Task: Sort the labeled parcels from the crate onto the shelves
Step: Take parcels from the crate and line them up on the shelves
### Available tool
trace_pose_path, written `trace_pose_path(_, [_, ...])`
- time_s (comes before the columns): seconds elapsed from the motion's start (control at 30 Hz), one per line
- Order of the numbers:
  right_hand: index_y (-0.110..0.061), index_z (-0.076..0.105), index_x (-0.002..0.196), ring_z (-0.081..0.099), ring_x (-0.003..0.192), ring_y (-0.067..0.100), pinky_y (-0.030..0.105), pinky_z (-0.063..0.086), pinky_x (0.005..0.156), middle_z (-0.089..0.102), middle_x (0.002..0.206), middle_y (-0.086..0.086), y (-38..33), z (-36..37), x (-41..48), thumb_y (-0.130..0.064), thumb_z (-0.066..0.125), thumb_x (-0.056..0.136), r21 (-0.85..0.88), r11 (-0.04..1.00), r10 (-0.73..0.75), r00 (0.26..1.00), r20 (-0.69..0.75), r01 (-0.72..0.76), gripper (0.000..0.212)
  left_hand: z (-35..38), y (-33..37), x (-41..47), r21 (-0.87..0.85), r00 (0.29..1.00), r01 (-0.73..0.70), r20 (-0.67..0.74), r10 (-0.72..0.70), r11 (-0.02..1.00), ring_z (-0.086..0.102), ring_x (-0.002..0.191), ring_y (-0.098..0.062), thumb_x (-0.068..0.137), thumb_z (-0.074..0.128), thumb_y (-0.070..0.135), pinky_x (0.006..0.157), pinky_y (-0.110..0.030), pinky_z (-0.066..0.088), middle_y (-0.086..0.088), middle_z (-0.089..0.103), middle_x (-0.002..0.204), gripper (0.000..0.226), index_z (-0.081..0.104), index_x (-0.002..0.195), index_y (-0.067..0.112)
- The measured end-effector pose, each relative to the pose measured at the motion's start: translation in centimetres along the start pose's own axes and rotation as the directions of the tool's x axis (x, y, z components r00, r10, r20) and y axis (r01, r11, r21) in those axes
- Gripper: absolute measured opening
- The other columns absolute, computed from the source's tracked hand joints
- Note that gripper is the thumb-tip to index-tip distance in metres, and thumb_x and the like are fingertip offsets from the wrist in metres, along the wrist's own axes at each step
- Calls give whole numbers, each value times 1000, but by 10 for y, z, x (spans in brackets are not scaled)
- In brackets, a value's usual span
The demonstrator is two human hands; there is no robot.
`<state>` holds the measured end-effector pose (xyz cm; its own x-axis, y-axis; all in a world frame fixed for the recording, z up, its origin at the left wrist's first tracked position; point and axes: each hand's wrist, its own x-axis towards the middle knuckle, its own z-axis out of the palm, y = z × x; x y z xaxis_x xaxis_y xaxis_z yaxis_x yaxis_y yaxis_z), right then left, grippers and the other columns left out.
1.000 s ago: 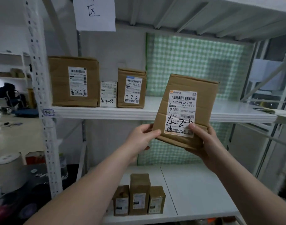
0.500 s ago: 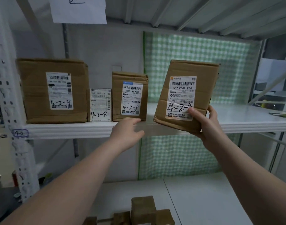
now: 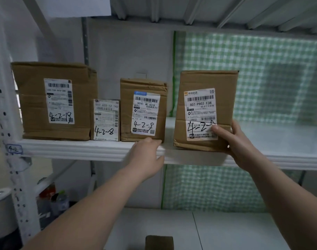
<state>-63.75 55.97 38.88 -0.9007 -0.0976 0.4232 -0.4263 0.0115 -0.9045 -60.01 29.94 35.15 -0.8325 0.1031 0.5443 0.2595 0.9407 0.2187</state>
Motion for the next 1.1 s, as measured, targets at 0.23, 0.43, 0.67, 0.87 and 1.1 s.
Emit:
trace_pose_path(0.23, [-38,58,122,67,88,-1,21,47,71,71,100,-19,14,-9,3,-47,77,77,-422,899,-181,975,-125,113,50,19,13,-2,23,995,-25,-93,27,999,48,115,-27,90,55,36,94,-35,40,-8,53,125,62,33,145,19])
trace_pose_path(0.43, [-28,-3,156,32,140,18,35,31,108,34,152,5,21,22,-5,-55,86,58,-601,786,-360,898,-252,146,135,21,12,-4,62,993,-30,-111,36,998,47,115,-26,90,54,37,97,-34,38,-7,52,125,61,36,144,18])
trace_pose_path(0.67, [-31,-5,155,11,148,30,42,16,117,7,160,18,29,55,-4,-50,83,64,-598,787,-379,883,-276,151,129,22,10,-7,101,992,-48,-108,59,994,45,115,-25,88,54,35,97,-32,36,-4,50,125,59,39,143,18])
trace_pose_path(0.87, [-29,-9,155,19,144,31,45,20,116,15,157,15,31,61,11,-41,79,72,-588,799,-334,906,-262,124,122,22,9,-7,103,991,-58,-116,70,993,45,112,-27,85,57,33,96,-33,35,-5,51,121,55,46,138,18])
trace_pose_path(1.1, [-34,-17,153,29,138,32,48,32,109,19,153,16,30,68,26,-43,77,72,-595,801,-263,930,-257,62,125,23,6,-8,100,988,-67,-133,80,993,45,111,-25,85,57,34,96,-32,35,-4,51,120,55,47,136,16])
